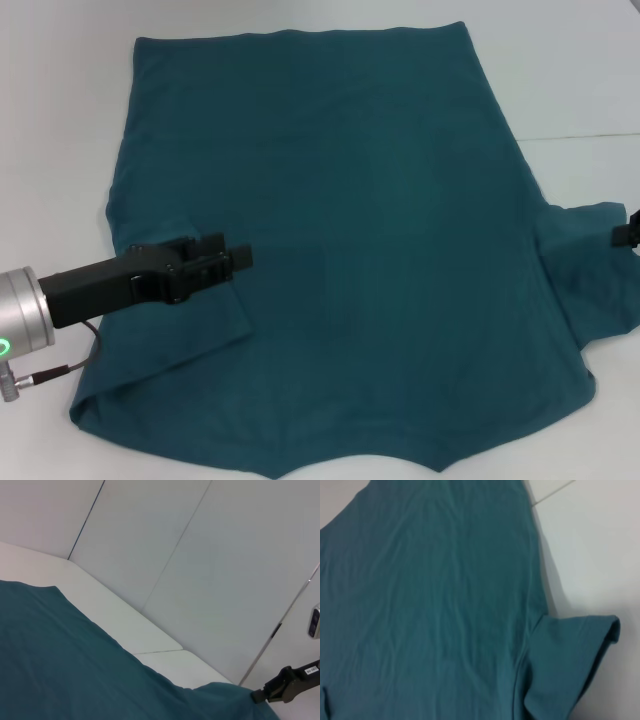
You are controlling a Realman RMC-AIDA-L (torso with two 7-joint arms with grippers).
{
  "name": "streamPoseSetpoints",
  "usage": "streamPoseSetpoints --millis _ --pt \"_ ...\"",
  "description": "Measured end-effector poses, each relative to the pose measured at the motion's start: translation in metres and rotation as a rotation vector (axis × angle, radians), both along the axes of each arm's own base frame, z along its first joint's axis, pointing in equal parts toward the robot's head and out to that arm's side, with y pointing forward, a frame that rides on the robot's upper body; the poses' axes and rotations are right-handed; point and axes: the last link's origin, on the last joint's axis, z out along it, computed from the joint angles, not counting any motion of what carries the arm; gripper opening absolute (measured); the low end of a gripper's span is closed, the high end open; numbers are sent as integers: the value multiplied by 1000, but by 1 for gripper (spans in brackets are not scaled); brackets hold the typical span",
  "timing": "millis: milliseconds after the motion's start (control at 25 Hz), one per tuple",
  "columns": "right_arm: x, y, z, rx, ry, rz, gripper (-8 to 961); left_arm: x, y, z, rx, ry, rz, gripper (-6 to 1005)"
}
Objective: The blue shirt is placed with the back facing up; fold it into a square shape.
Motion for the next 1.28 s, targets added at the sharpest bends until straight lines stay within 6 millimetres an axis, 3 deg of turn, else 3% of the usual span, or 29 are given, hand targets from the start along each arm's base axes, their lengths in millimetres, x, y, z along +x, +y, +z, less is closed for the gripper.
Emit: streamPoseSetpoints --millis 320,920,1280 --pt "-1 -3 14 2 -17 3 9 0 0 0 -2 0 0 585" --pt "16 -14 24 34 -28 -61 9 -1 -2 -1 -7 -1 5 584" --pt "6 -5 30 54 -28 -31 10 1 -1 -1 -12 -7 6 584"
